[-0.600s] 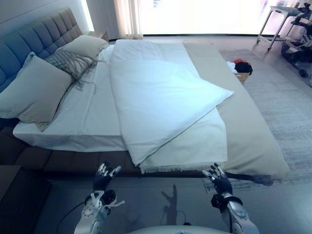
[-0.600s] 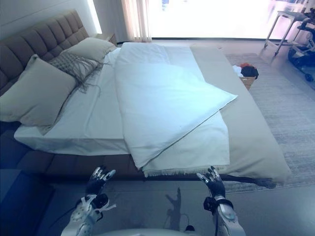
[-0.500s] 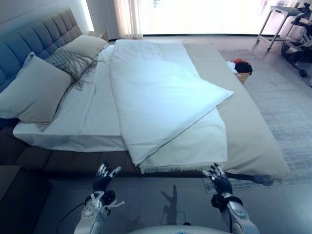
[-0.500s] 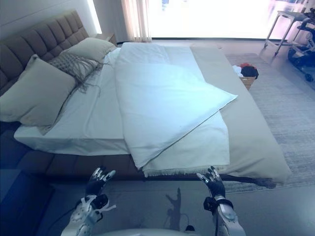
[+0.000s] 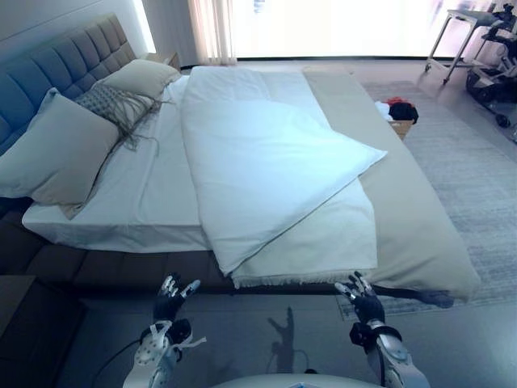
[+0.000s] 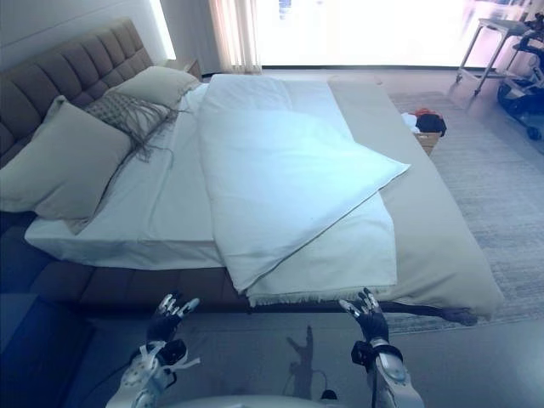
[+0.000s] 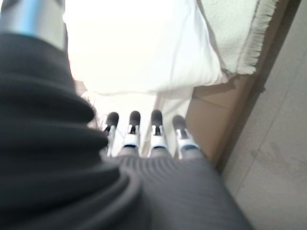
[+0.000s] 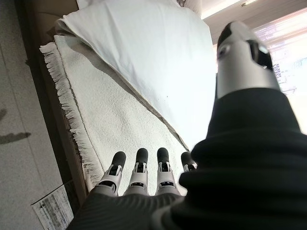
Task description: Make the bed neatly
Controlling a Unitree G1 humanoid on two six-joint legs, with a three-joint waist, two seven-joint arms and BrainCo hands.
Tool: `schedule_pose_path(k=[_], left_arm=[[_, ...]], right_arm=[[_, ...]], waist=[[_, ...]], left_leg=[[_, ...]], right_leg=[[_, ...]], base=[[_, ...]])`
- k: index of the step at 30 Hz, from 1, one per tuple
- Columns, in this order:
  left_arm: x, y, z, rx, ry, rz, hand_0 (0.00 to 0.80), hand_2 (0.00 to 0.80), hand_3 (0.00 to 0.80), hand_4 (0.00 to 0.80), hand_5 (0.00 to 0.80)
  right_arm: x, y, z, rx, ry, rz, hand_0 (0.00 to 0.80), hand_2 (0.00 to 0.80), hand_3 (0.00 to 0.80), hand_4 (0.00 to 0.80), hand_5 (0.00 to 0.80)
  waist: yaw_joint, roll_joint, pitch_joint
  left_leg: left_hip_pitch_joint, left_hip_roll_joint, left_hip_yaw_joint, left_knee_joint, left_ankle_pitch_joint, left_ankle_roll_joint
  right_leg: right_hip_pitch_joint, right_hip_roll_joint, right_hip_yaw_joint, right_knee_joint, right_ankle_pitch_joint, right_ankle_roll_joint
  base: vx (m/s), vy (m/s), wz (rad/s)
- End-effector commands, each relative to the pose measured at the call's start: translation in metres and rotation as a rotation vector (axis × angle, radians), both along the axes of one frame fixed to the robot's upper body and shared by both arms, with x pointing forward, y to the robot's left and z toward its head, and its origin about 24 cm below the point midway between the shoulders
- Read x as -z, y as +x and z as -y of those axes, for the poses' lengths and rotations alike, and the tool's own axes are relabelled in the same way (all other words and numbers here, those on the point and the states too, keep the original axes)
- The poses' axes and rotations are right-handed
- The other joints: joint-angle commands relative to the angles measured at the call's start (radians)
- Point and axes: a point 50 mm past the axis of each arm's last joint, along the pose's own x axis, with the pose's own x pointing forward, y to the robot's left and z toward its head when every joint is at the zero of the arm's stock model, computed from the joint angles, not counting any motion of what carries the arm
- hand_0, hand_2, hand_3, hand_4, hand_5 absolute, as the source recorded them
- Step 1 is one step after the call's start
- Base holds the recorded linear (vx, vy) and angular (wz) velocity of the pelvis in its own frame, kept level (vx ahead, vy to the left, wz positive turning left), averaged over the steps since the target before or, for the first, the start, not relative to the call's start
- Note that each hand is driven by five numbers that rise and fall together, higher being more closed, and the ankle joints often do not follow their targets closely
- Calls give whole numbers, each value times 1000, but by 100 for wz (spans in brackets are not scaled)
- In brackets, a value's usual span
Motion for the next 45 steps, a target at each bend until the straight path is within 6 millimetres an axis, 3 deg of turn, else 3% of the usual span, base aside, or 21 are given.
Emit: schedule_pose_path(k=[1, 2, 6, 13, 18, 24, 28, 32, 35, 37, 39, 43, 45], left_arm=[[-10, 5, -11, 2, 34, 76, 0, 0, 0, 0, 0], [-10, 3, -12, -6, 24, 71, 0, 0, 0, 0, 0], [-9, 5, -10, 25, 13, 63, 0, 0, 0, 0, 0], [-19, 30, -4, 65, 18, 107, 0, 0, 0, 0, 0], [-18, 29, 3, 68, 10, 112, 0, 0, 0, 0, 0], [-8, 13, -4, 29, 17, 63, 0, 0, 0, 0, 0], [-11, 18, -7, 21, 15, 73, 0, 0, 0, 0, 0], [-16, 29, -6, 45, 18, 93, 0, 0, 0, 0, 0], [-18, 37, -6, 68, 28, 95, 0, 0, 0, 0, 0], [-19, 44, -4, 91, 43, 96, 0, 0, 0, 0, 0], [-22, 49, -7, 98, 65, 99, 0, 0, 0, 0, 0], [-31, 55, -15, 65, 72, 121, 0, 0, 0, 0, 0], [-29, 54, -17, 60, 77, 113, 0, 0, 0, 0, 0]], right_arm=[[-11, 4, -5, -48, 92, 64, 0, 0, 0, 0, 0], [-10, 3, -4, -45, 84, 49, 0, 0, 0, 0, 0], [-13, 6, -1, -4, 78, 83, 0, 0, 0, 0, 0], [-14, 0, -4, 25, 53, 83, 0, 0, 0, 0, 0], [-10, -3, 0, 27, 57, 68, 0, 0, 0, 0, 0], [-11, 0, -3, -33, 57, 60, 0, 0, 0, 0, 0], [-11, 1, 0, -27, 48, 56, 0, 0, 0, 0, 0], [-13, 8, -3, 14, 51, 82, 0, 0, 0, 0, 0], [-17, 14, -6, 44, 54, 116, 0, 0, 0, 0, 0], [-19, 18, -8, 60, 58, 135, 0, 0, 0, 0, 0], [-21, 19, -9, 67, 68, 138, 0, 0, 0, 0, 0], [-19, 16, -10, 35, 74, 132, 0, 0, 0, 0, 0], [-16, 16, -9, 38, 74, 131, 0, 0, 0, 0, 0]], waist=[[33, -42, 23], [40, -42, 24], [46, -34, 26], [13, -28, 13], [4, -29, 8], [15, -29, 10], [14, -26, 22], [11, -30, 55], [12, -21, 79], [11, 6, 90], [4, 24, 101], [-11, 7, 105], [-32, -22, 104]], left_leg=[[-92, -67, -52, 105, 34, 46], [-96, -73, -67, 99, 39, 50], [-95, -62, -44, 64, 60, 49], [-71, -48, 37, 17, 69, 47], [-61, -51, 36, 8, 59, 55], [-57, -54, 26, 27, 47, 59], [-69, -61, 22, 56, 36, 72], [-80, -87, 12, 94, 22, 111], [-92, -115, -4, 126, 10, 145], [-91, -128, -13, 150, -2, 168], [-79, -130, -3, 169, -16, 171], [-48, -153, 2, 176, -43, 161], [-23, -172, -19, 179, -77, 148]], right_leg=[[37, 53, 11, 5, 3, -34], [34, 51, 12, 5, 7, -33], [26, 34, -28, 7, 13, -23], [24, 3, -102, 25, 3, -3], [23, 10, -83, 17, 2, -3], [28, 11, -62, 20, 1, -3], [12, -7, -60, 76, -16, -1], [-35, -51, -47, 242, -11, 19], [-78, -88, -30, 402, 29, 13], [-155, -116, -14, 620, 104, 11], [-218, -127, -10, 728, 135, 8], [-244, -146, -22, 591, 189, 17], [-259, -161, -5, 380, 221, 24]], base=[[66, 16, -6], [43, 32, -10], [2, 43, -4], [-4, 31, 12], [1, 13, 15], [22, 34, -2], [19, 97, -8], [-16, 124, 7], [-35, 176, 26], [1, 240, 20], [62, 185, 22], [200, -36, 18], [380, -253, 22]])
